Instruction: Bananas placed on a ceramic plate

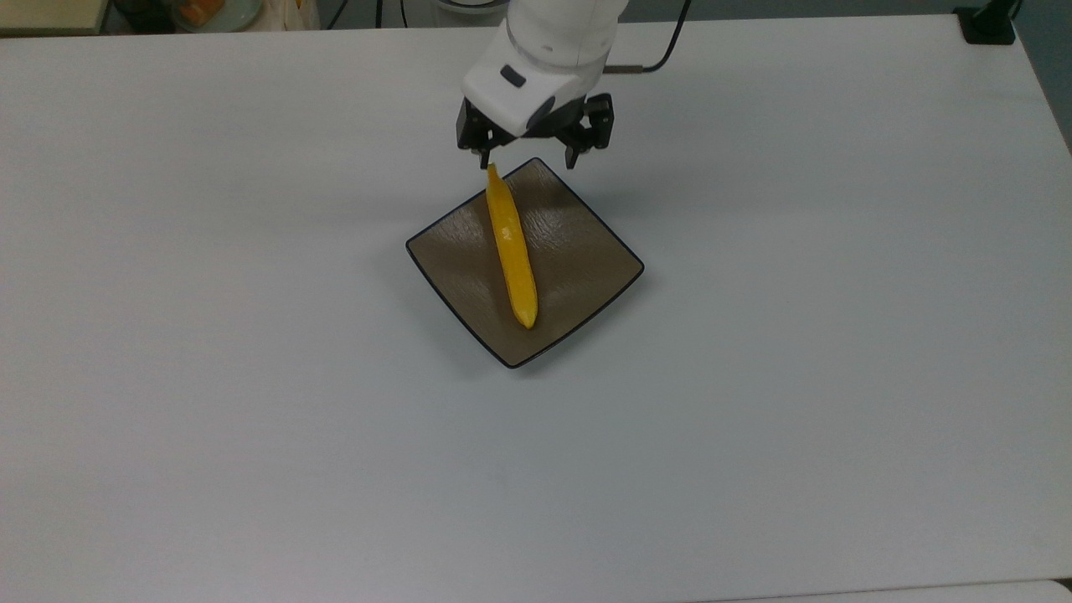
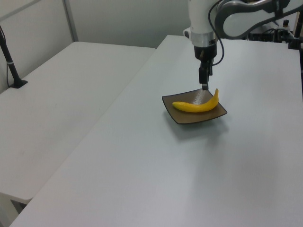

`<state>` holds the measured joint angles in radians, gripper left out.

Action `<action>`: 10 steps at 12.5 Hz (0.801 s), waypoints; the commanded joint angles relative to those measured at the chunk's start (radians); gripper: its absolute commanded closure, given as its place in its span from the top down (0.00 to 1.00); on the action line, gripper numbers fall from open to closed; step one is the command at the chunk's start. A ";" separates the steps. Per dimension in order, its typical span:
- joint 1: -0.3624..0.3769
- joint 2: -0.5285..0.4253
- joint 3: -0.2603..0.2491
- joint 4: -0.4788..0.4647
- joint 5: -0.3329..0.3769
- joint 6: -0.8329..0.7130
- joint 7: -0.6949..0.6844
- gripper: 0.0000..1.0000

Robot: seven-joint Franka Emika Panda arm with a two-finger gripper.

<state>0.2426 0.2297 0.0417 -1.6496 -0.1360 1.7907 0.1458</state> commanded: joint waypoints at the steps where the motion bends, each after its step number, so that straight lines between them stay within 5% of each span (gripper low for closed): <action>1: -0.038 -0.107 -0.005 -0.024 0.027 -0.056 -0.020 1.00; 5: -0.097 -0.182 -0.013 -0.065 0.139 -0.043 -0.026 1.00; 10: -0.088 -0.199 -0.062 -0.090 0.154 -0.019 -0.040 1.00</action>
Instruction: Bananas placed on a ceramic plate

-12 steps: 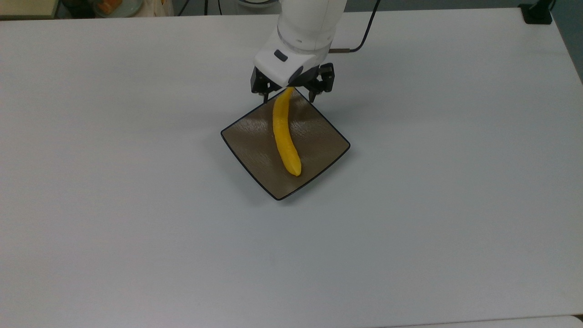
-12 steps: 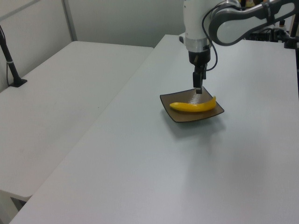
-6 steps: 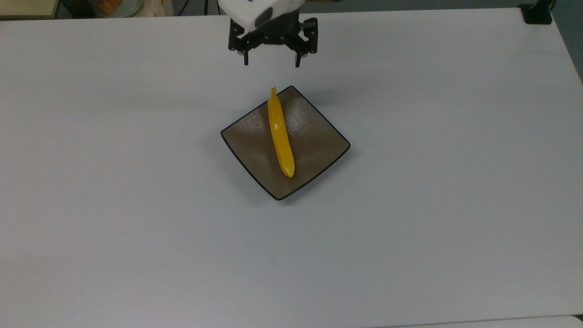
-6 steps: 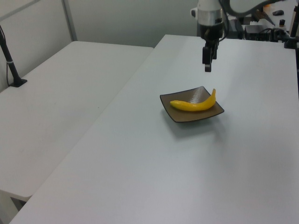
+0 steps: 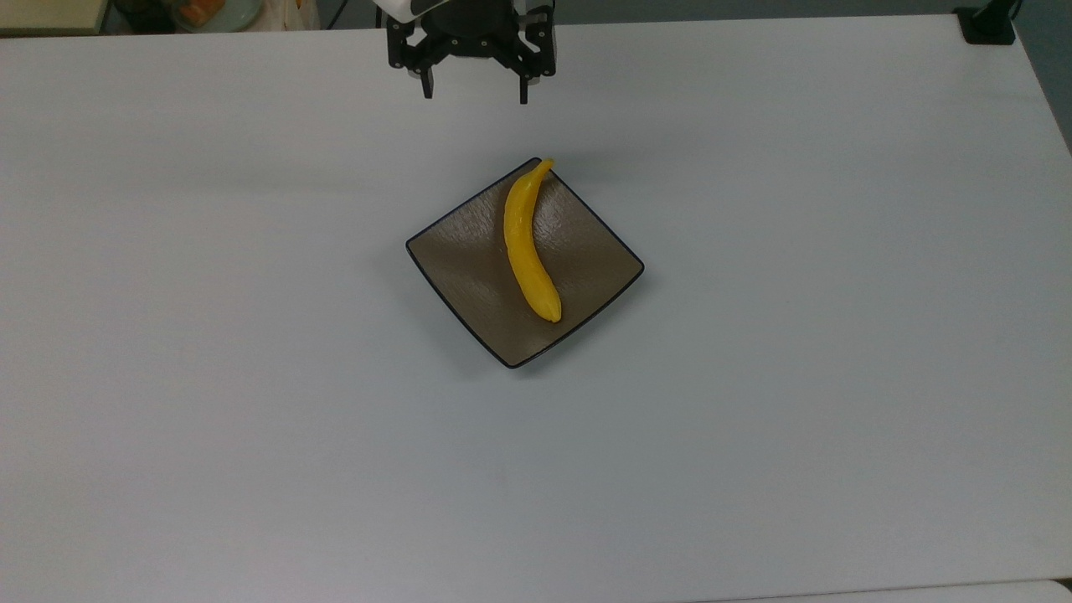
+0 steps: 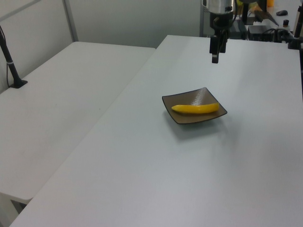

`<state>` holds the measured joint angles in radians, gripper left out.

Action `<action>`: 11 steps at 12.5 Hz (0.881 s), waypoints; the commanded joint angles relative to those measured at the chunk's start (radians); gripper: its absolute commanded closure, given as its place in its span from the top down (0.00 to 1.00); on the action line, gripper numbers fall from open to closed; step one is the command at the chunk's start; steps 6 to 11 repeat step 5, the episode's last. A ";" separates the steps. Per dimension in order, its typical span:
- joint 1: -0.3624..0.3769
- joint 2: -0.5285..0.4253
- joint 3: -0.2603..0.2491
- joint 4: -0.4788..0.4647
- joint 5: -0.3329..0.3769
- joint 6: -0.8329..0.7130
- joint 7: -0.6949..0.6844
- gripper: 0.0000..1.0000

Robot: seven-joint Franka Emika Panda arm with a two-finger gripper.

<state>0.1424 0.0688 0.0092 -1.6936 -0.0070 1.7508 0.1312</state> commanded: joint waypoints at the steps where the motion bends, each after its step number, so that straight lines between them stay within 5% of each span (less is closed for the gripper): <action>1: 0.011 -0.047 -0.032 -0.058 0.027 0.047 -0.025 1.00; 11: 0.014 -0.041 -0.032 -0.063 0.025 0.087 -0.002 1.00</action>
